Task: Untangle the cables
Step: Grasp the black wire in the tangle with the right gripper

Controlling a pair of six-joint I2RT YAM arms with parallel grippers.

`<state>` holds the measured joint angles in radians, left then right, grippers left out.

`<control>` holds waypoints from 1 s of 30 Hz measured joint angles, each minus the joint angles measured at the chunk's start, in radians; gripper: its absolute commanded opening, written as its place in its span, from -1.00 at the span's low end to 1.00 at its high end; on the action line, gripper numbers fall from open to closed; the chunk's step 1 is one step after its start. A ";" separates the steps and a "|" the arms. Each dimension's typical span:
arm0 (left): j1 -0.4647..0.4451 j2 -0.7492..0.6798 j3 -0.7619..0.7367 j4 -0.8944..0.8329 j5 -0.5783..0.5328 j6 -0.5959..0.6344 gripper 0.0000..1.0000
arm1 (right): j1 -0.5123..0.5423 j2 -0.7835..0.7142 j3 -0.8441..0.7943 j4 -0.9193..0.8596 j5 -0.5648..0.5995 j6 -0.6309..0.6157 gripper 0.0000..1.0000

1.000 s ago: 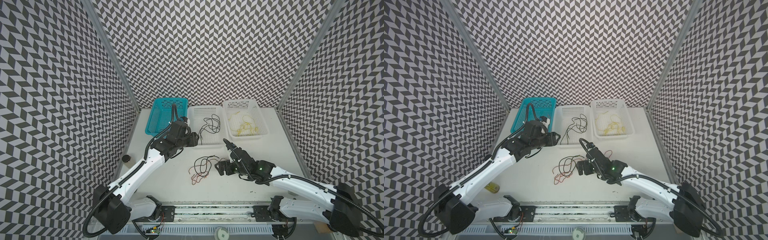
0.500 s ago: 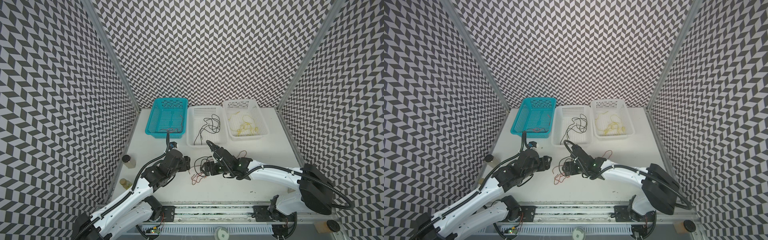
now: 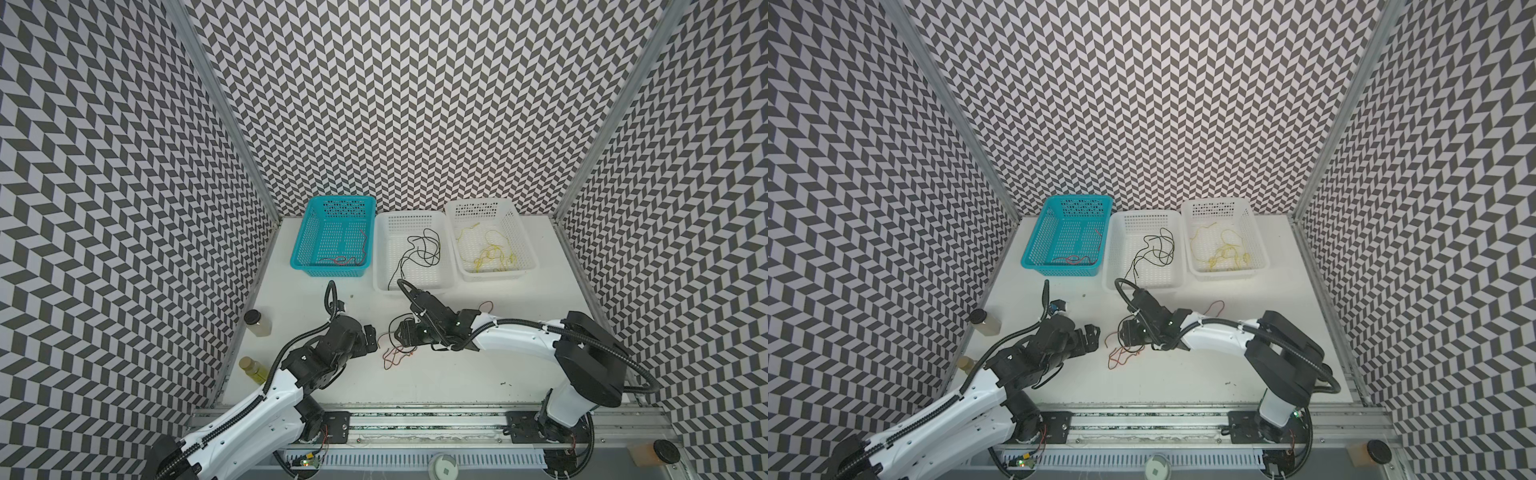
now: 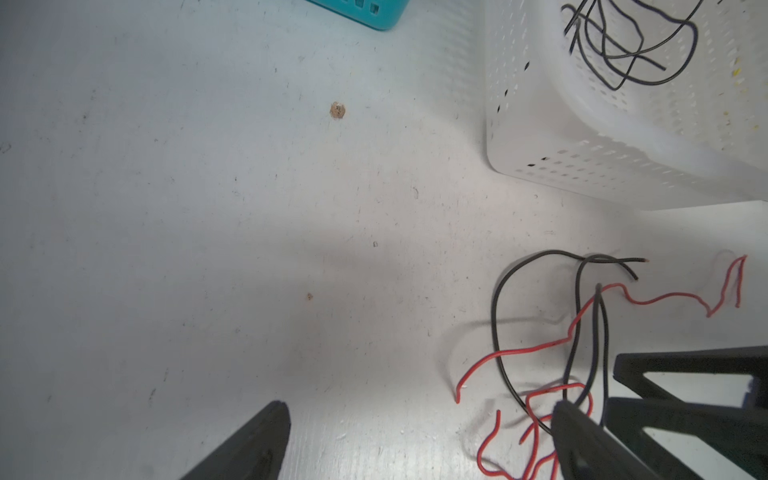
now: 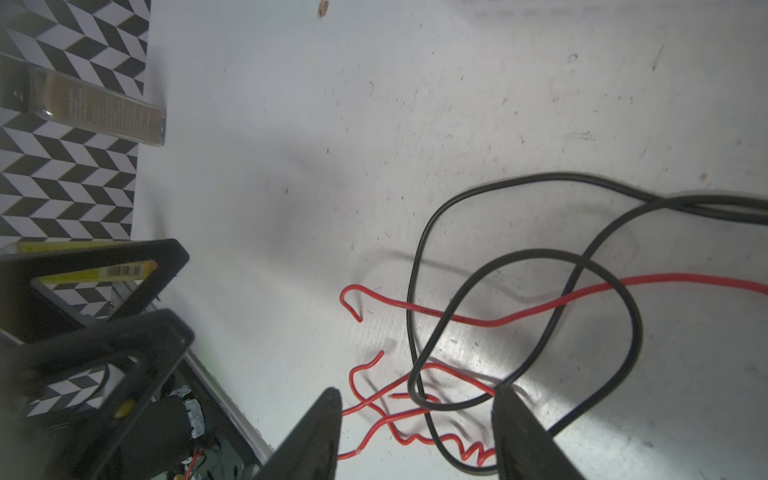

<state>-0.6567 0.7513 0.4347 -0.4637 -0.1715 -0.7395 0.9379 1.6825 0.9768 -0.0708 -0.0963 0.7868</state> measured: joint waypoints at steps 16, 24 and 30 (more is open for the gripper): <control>-0.010 0.032 -0.035 0.045 0.021 -0.021 1.00 | 0.000 0.053 0.024 0.033 0.022 -0.012 -0.48; -0.012 0.047 -0.043 0.084 0.034 -0.025 0.98 | 0.000 0.053 0.024 0.047 0.022 -0.028 -0.55; -0.012 0.058 -0.043 0.097 0.041 -0.025 0.97 | 0.000 0.059 0.024 0.048 0.022 -0.029 -0.47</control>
<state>-0.6689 0.8093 0.3916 -0.3668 -0.1303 -0.7647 0.9379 1.7412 1.0008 -0.0227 -0.0746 0.7574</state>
